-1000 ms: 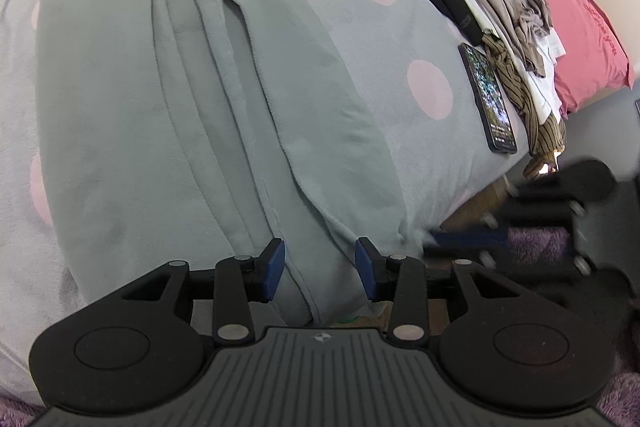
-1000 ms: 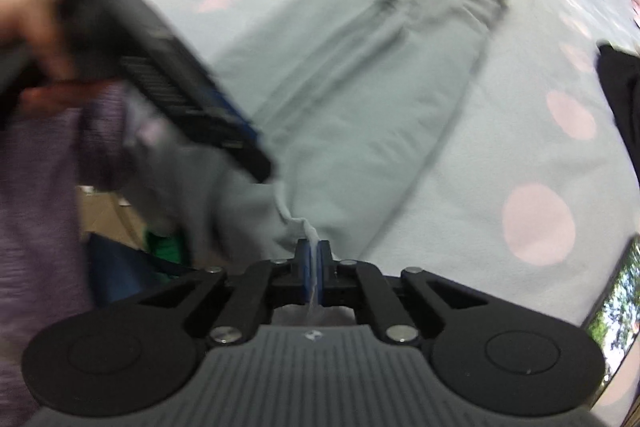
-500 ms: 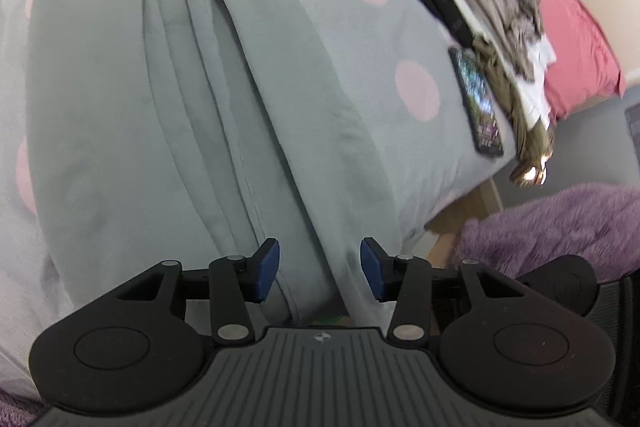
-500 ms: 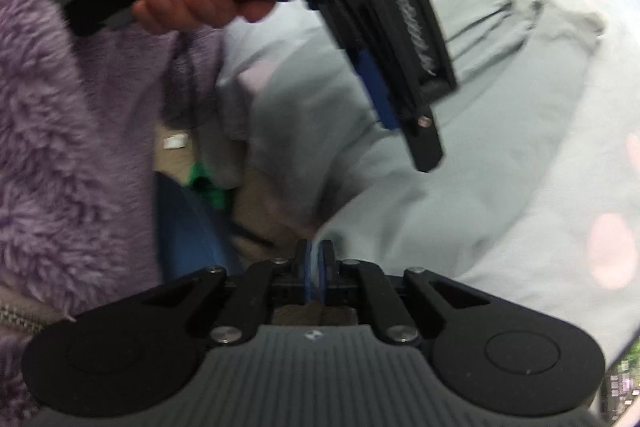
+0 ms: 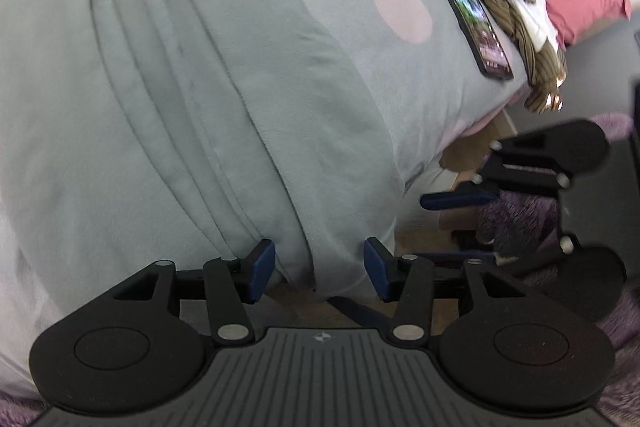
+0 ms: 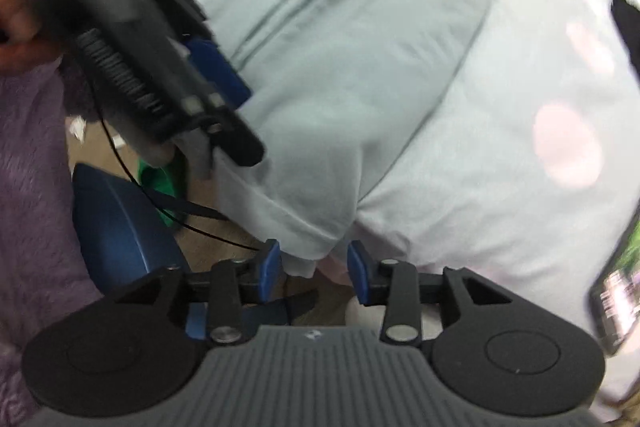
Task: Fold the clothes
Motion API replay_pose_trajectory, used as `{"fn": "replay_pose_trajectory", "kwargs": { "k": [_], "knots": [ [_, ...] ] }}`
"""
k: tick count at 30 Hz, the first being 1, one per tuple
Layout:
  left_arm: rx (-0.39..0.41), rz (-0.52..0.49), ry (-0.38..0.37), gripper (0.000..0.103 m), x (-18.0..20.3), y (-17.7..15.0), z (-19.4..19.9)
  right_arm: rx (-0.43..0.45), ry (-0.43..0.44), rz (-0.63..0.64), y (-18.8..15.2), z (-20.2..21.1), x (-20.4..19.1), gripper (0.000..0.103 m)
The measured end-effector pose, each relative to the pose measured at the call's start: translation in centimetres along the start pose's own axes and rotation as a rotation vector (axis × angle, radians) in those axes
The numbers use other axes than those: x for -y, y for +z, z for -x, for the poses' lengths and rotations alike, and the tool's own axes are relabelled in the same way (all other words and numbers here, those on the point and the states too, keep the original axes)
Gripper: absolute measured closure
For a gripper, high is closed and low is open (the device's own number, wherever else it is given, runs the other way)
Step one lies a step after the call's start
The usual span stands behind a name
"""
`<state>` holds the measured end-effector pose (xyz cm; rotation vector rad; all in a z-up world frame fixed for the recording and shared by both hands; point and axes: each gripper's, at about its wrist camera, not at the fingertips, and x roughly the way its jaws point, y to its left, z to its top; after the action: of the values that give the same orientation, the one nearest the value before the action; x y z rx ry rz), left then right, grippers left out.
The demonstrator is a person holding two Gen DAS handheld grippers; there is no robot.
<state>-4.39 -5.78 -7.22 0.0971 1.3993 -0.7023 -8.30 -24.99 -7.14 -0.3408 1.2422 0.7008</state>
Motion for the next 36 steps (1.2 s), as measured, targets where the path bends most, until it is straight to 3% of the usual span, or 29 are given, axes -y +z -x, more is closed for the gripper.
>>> {"fn": "replay_pose_trajectory", "kwargs": {
  "k": [1,5,7,8,11,18,22,27,30,36],
  "knots": [
    [0.000,-0.020,0.011,0.059,0.2,-0.1,-0.1,0.000,0.012,-0.032,0.1,-0.4,0.6,0.062],
    [0.004,-0.049,0.047,0.082,0.2,-0.2,-0.1,0.003,0.062,-0.162,0.5,-2.2,2.8,0.063],
    [0.011,-0.051,0.031,0.096,0.1,-0.3,0.0,0.007,0.112,-0.223,0.6,-2.8,3.6,0.079],
    [0.011,-0.052,0.020,0.099,0.1,-0.4,0.1,0.007,0.122,-0.228,0.5,-2.8,3.6,0.092],
    [-0.001,-0.059,0.016,0.101,0.3,-0.5,0.0,-0.012,0.114,-0.206,0.4,-2.1,3.0,0.095],
    [-0.094,-0.018,0.006,0.103,-0.5,-0.9,-1.3,-0.066,0.072,-0.157,0.9,-2.7,1.7,0.095],
    [-0.138,-0.019,0.039,0.103,-0.3,-1.3,-1.9,-0.102,0.051,-0.139,0.5,-2.6,0.0,0.093],
    [-0.082,0.027,-0.007,0.101,-1.2,-1.3,0.1,-0.125,-0.011,-0.120,-0.5,-1.9,1.2,0.089],
    [-0.036,0.065,-0.024,0.088,-1.8,-0.9,1.5,-0.080,-0.033,-0.118,-0.3,-0.5,1.2,0.076],
    [0.078,0.101,-0.026,0.077,-2.9,1.0,4.0,0.025,-0.080,-0.110,1.1,2.6,1.6,0.076]
  ]
}}
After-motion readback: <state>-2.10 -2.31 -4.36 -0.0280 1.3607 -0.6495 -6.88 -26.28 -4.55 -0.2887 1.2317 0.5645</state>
